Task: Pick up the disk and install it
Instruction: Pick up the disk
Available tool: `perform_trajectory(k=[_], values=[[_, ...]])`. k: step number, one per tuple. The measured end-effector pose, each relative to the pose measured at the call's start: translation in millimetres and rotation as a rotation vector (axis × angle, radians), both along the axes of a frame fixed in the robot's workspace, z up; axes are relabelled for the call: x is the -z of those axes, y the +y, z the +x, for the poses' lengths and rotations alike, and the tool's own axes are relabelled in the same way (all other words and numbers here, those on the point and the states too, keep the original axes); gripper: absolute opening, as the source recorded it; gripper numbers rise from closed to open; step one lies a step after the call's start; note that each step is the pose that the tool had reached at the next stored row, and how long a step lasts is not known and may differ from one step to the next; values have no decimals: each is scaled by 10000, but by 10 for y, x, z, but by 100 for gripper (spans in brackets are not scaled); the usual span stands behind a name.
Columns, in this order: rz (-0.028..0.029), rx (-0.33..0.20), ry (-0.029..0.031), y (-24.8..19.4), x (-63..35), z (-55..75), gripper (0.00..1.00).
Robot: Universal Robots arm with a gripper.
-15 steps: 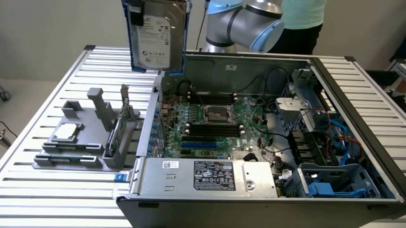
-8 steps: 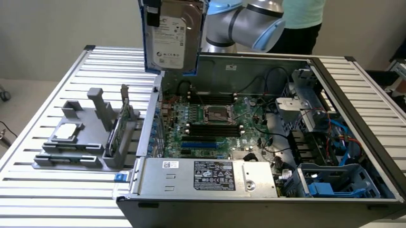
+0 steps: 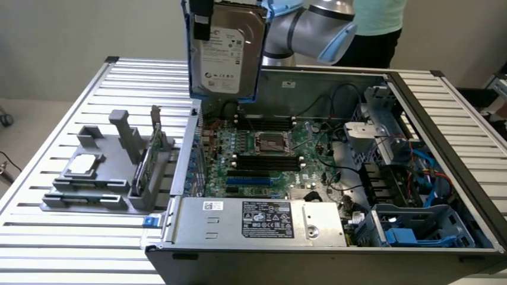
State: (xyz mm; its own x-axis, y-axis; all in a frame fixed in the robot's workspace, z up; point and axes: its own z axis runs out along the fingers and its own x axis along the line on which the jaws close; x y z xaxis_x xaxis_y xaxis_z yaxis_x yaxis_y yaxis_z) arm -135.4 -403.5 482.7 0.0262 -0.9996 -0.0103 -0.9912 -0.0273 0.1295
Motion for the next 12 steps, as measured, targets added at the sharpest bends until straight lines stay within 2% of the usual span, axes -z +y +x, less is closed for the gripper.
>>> perform_trajectory(k=[4, 12], values=[[0, 0, -63, -78, 4, 99, 33], [0, -8, -192, -182, 6, 316, 33]])
